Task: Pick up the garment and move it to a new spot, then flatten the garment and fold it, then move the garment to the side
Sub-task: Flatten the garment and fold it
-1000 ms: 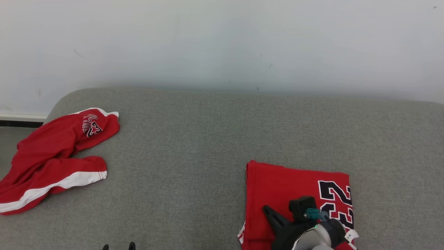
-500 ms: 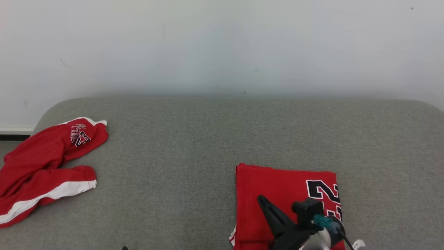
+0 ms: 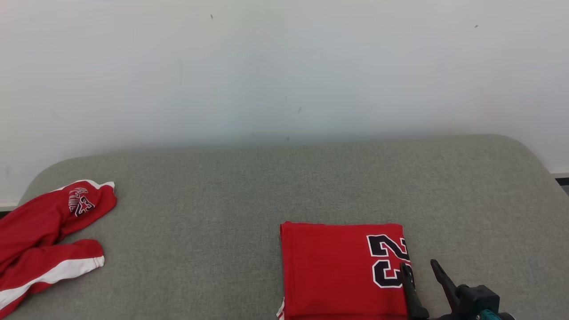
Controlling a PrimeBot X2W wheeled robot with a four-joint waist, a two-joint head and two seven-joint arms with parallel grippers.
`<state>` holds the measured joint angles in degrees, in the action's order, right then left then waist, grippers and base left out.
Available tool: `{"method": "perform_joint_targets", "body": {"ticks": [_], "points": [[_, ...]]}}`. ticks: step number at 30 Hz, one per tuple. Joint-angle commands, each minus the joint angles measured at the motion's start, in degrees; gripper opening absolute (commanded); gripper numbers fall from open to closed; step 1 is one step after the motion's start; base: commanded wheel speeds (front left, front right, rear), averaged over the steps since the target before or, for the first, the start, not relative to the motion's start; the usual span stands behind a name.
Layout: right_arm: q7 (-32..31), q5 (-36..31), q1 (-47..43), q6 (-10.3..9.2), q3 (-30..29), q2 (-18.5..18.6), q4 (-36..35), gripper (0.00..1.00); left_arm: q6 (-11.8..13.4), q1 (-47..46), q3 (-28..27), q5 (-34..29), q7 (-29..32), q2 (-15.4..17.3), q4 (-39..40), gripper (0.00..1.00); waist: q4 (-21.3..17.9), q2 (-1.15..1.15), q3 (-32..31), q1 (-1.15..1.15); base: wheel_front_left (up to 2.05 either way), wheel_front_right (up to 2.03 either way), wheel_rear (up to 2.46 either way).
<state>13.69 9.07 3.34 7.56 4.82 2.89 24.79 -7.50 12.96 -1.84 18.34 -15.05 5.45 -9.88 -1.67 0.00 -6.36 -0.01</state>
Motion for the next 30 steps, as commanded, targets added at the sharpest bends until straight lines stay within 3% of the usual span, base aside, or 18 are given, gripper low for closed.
{"method": "perform_joint_targets", "body": {"ticks": [1,18,30], "points": [[0.4,-0.7,-0.7,-0.18,-0.4,0.0,-0.1,1.0,0.0,0.1,-0.3,0.7,-0.1,-0.2,-0.2,1.0,-0.8,0.0,-0.6,0.01,0.0,0.0,0.0],[1.5,-5.4,-3.1,-0.18,-2.7,0.0,1.9,1.0,0.0,1.0,-2.4,-0.7,-0.1,-1.1,-0.8,1.0,-4.5,0.0,-2.0,0.01,0.0,0.0,0.0],[1.5,-6.1,-3.2,-0.18,-3.0,0.0,0.7,1.0,0.0,1.3,-2.3,-1.0,-0.1,-1.5,-0.8,1.0,-4.8,0.0,-1.7,0.01,0.0,0.0,0.0]]}}
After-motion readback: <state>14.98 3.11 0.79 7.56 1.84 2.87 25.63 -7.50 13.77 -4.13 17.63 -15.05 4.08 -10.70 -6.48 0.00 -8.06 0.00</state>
